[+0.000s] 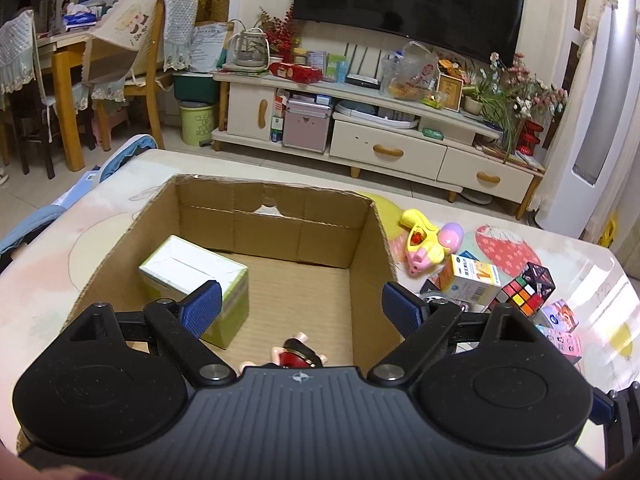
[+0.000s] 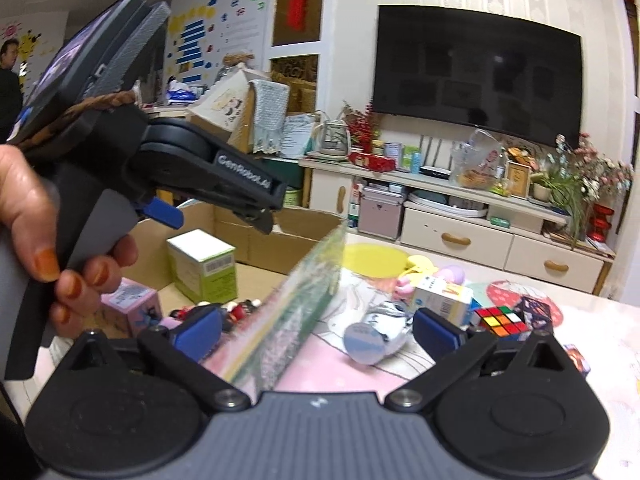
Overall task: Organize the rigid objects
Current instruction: 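Withdraw both tools from the cardboard box back toward the table items, then grasp the silver-white mascot with the left gripper while the right grasps the blue-pink cartoon box, then lift the mascot with the left gripper while the right carries the cartoon box toward the cardboard box, then open the left gripper over the cardboard box while the right gripper releases the cartoon box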
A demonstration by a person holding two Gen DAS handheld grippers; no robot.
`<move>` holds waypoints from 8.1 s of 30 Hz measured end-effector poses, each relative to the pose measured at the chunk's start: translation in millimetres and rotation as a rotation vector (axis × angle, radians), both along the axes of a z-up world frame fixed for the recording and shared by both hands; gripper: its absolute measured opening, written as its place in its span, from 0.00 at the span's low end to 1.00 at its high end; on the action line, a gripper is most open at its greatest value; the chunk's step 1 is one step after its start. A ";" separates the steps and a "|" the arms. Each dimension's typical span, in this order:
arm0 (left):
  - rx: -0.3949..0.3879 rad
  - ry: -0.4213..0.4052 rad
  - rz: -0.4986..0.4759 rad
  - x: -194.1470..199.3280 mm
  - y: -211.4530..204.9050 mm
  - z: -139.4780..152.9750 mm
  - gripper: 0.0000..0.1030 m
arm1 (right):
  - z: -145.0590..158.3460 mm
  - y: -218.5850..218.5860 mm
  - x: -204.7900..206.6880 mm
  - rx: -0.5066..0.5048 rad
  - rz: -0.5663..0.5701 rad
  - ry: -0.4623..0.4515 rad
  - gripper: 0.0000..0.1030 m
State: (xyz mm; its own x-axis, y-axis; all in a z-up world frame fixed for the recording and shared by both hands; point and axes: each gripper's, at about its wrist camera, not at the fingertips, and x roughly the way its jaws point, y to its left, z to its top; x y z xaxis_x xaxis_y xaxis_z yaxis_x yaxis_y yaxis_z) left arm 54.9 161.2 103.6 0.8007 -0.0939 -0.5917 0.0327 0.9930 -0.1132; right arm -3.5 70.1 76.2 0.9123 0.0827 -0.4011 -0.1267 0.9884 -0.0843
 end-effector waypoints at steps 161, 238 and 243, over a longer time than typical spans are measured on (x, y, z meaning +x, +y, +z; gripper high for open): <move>0.106 -0.008 -0.279 -17.5 -59.1 -37.0 0.65 | -48.3 -146.8 7.0 -0.046 -0.381 0.099 0.84; -0.072 0.032 0.194 9.0 81.9 8.1 0.83 | 12.3 57.6 86.4 -0.166 0.216 0.037 0.99; -0.056 0.021 0.192 8.3 78.7 7.9 0.95 | 15.9 46.7 72.9 -0.137 0.150 0.010 0.99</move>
State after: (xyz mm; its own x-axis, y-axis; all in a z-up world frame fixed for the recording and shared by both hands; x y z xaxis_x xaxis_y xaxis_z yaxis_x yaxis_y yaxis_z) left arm 63.2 239.8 111.5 0.7943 0.0259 -0.6070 -0.1594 0.9729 -0.1672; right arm 69.4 116.8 92.1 0.8896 0.1612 -0.4274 -0.2732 0.9377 -0.2149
